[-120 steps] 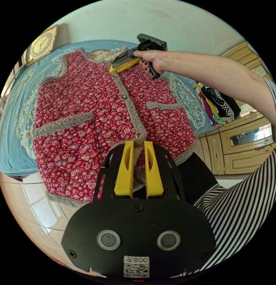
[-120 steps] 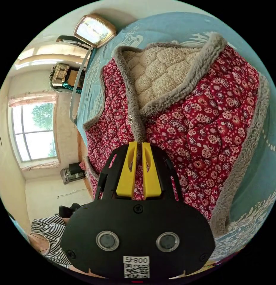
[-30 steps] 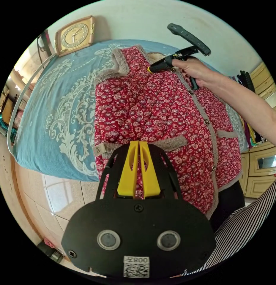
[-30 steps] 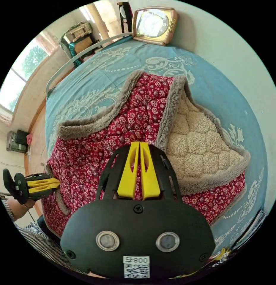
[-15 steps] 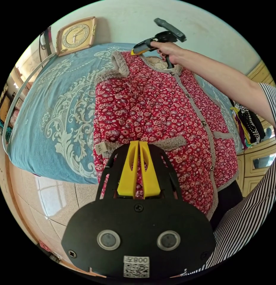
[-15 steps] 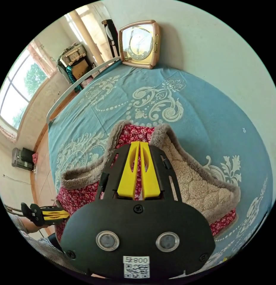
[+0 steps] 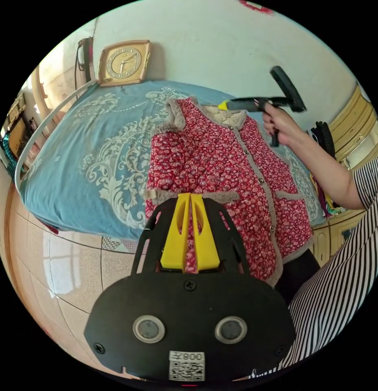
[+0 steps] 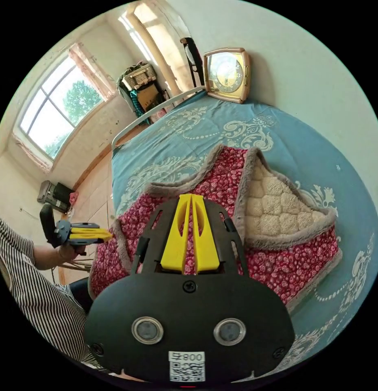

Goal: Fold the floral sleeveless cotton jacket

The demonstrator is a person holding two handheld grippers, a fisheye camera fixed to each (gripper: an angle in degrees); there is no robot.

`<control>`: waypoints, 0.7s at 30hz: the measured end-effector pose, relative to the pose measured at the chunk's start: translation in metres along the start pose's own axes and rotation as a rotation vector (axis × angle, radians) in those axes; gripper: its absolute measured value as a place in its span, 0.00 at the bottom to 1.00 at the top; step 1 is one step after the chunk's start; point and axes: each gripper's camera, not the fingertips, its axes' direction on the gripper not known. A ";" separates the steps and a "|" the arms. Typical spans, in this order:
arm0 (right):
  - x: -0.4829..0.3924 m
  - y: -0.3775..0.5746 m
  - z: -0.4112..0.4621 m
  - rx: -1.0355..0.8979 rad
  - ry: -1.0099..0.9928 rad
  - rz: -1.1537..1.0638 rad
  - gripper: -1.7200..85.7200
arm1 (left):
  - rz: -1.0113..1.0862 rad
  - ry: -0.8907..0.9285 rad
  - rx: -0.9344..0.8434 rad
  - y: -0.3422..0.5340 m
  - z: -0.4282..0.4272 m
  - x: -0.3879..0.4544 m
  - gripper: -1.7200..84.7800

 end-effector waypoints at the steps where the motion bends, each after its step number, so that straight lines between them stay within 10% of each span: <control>1: -0.019 0.031 0.003 -0.037 -0.025 -0.019 0.02 | -0.008 -0.001 -0.047 0.003 0.007 -0.003 0.02; 5: -0.046 0.100 0.073 -0.342 -0.031 -0.002 0.02 | -0.085 0.079 -0.134 -0.004 0.040 -0.024 0.02; 15: -0.038 0.148 -0.007 -0.181 -0.116 0.077 0.02 | -0.038 0.115 -0.117 -0.018 0.020 -0.017 0.02; 21: -0.031 0.225 0.046 -0.440 -0.135 0.119 0.02 | -0.030 0.072 -0.242 -0.039 0.066 -0.010 0.02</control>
